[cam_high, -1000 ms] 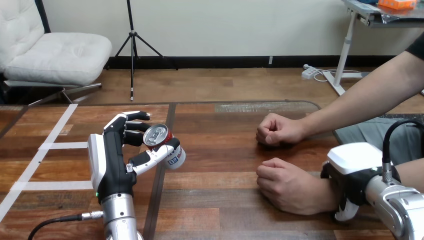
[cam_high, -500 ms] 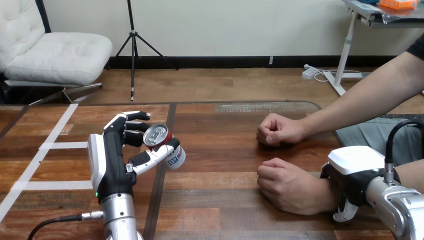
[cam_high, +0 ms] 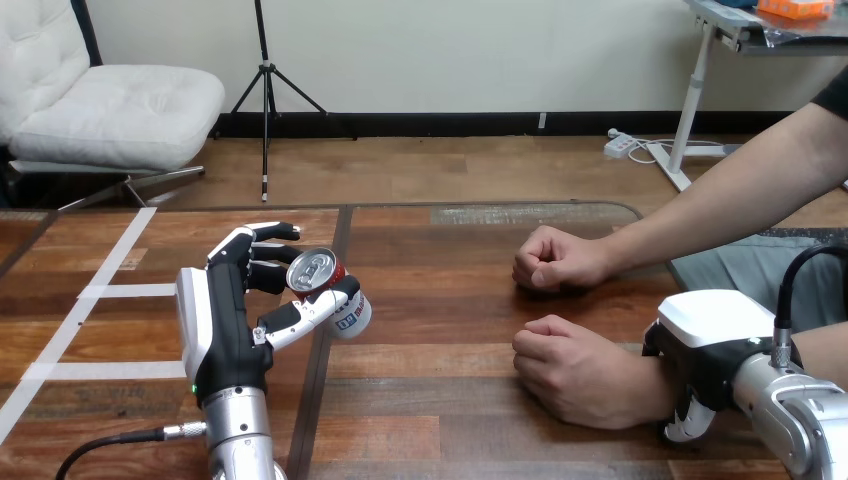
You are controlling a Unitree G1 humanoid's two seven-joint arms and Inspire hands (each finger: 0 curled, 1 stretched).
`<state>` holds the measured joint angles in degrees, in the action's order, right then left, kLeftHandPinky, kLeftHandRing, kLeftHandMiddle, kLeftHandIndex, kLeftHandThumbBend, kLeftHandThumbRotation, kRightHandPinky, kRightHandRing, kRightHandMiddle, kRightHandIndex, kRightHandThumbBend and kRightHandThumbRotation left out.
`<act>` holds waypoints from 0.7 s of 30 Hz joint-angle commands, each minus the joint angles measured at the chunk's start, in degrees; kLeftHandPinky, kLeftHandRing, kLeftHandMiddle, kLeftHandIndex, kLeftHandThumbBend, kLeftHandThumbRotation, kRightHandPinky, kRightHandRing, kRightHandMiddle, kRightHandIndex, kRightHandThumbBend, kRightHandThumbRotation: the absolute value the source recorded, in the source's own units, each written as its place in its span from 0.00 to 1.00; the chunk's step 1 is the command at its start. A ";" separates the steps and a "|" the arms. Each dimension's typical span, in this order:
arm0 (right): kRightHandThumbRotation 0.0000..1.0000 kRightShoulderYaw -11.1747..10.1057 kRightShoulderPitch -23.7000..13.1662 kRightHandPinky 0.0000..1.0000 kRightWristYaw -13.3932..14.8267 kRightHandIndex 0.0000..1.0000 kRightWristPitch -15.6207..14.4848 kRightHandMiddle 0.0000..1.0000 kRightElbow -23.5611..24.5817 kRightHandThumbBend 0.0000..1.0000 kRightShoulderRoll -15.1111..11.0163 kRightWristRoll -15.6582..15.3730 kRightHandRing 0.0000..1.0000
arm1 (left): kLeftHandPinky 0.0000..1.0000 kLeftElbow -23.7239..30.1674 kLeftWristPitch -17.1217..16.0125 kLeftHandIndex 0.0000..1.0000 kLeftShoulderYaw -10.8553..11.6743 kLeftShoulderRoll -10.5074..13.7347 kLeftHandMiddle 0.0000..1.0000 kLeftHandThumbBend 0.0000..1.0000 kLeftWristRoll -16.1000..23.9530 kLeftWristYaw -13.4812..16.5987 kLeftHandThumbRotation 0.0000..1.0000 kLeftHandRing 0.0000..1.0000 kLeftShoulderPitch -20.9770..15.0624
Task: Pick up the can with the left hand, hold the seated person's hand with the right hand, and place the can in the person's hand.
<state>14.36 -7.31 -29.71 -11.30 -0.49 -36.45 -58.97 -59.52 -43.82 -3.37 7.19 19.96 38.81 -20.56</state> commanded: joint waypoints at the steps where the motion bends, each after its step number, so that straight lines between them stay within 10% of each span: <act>1: 0.03 1.24 2.44 0.18 0.76 0.65 -0.34 0.42 -2.78 0.89 0.44 1.55 0.30 | 0.48 2.84 -1.24 0.58 0.46 0.96 0.47 0.71 0.07 0.13 0.00 0.45 -3.20; 21: 0.00 0.78 3.20 0.17 6.87 0.49 1.27 0.38 -2.82 0.87 0.17 4.03 0.27 | 0.47 2.43 -1.65 0.57 0.58 1.21 0.47 0.72 -0.23 -0.29 0.00 0.45 -3.44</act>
<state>14.29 -5.73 -24.19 -11.02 -1.14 -36.48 -56.59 -59.52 -43.83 -3.37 7.34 19.85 38.59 -20.56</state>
